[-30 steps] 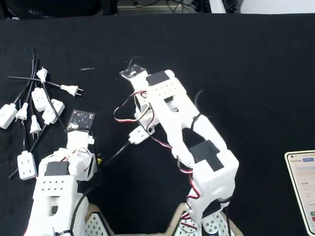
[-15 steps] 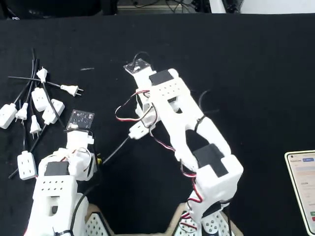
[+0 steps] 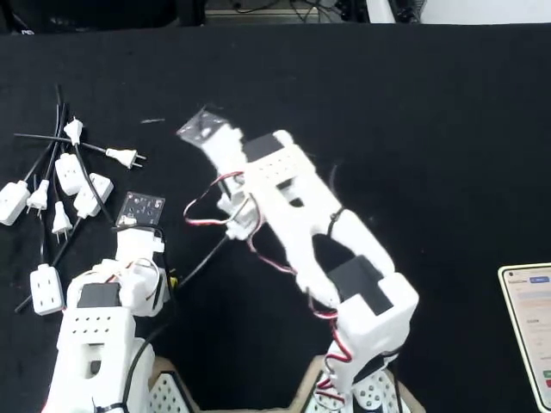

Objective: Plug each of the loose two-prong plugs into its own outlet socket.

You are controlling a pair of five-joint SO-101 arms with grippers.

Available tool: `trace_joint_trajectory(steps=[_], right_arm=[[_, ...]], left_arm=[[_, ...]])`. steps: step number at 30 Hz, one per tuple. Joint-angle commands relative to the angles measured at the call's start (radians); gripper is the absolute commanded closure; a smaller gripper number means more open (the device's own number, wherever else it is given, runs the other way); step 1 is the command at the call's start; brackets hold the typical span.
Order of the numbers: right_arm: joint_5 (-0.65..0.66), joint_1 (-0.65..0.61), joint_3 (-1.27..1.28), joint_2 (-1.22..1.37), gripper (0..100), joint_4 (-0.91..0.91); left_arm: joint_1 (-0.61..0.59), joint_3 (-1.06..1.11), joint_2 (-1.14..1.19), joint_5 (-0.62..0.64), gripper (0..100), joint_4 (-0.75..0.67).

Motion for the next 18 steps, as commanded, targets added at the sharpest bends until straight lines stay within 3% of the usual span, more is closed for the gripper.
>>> trace_joint_trajectory(steps=[1,3,6,12,18], right_arm=[[0.035,-0.02,-0.062,-0.062,78.6,-0.034],[0.094,-0.018,-0.096,-0.094,78.3,-0.028],[0.281,-0.02,-0.097,-0.15,78.3,-0.003],[0.687,-0.025,-0.091,-0.193,78.3,0.293],[0.784,-0.023,0.031,-0.137,78.3,0.189]], left_arm=[[-0.005,-0.004,-0.015,0.005,78,-0.011],[-0.005,-0.004,-0.015,0.005,78,-0.011],[-0.002,0.007,-0.017,0.005,78,-0.014],[-0.001,0.007,-0.017,0.005,78,-0.015],[-0.001,0.007,-0.017,0.005,78,-0.017]])
